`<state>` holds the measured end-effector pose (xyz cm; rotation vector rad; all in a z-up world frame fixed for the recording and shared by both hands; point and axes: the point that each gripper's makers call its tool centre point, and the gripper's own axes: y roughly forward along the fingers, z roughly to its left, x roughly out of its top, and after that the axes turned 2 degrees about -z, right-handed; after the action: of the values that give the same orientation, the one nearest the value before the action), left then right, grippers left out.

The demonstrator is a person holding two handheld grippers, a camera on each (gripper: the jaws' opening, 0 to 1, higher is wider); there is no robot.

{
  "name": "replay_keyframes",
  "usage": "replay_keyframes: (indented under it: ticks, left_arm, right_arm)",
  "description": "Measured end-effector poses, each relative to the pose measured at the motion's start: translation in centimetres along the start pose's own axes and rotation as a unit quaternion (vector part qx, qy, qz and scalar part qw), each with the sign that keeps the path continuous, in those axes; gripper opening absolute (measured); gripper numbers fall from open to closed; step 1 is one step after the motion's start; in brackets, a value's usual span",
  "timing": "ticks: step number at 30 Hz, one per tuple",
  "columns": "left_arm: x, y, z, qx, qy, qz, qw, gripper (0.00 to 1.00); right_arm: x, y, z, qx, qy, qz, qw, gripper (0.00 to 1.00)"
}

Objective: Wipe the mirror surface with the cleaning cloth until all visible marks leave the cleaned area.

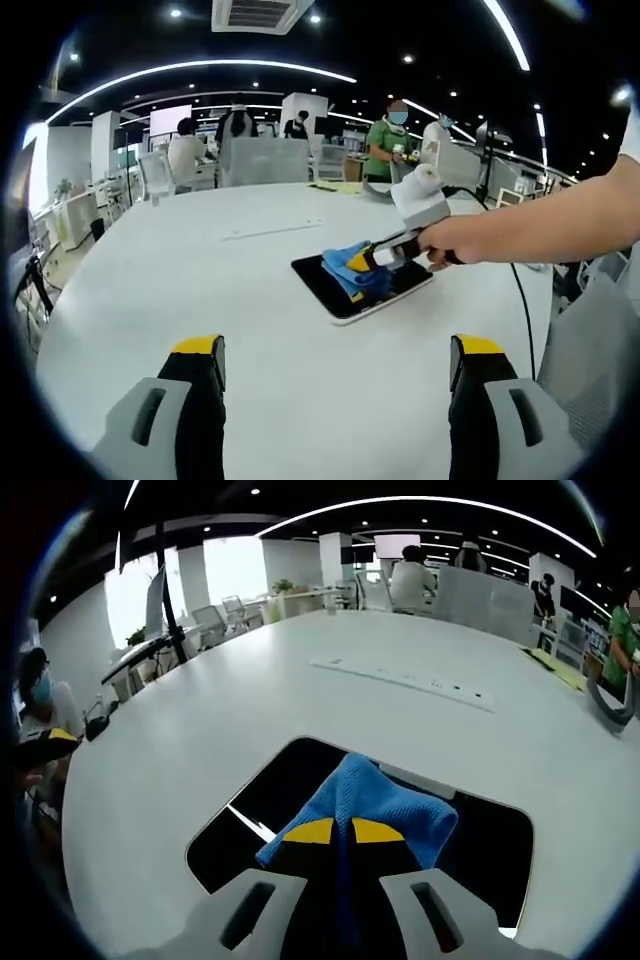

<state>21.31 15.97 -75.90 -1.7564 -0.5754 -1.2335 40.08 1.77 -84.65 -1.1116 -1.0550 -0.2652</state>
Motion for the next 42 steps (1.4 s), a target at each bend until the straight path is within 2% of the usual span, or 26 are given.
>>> replay_keyframes:
  ticks: [9, 23, 42]
  left_arm:
    - [-0.1, 0.1, 0.1, 0.0, 0.0, 0.0, 1.0, 0.94]
    - [0.0, 0.0, 0.1, 0.0, -0.003, -0.003, 1.0, 0.94]
    - [-0.2, -0.3, 0.5, 0.004, -0.006, -0.004, 1.0, 0.94]
  right_arm:
    - [0.3, 0.0, 1.4, 0.006, 0.003, 0.0, 1.0, 0.0]
    - [0.5, 0.8, 2.1, 0.012, 0.008, 0.001, 0.9999, 0.0]
    - [1.1, 1.8, 4.9, 0.032, -0.003, 0.003, 0.9995, 0.0]
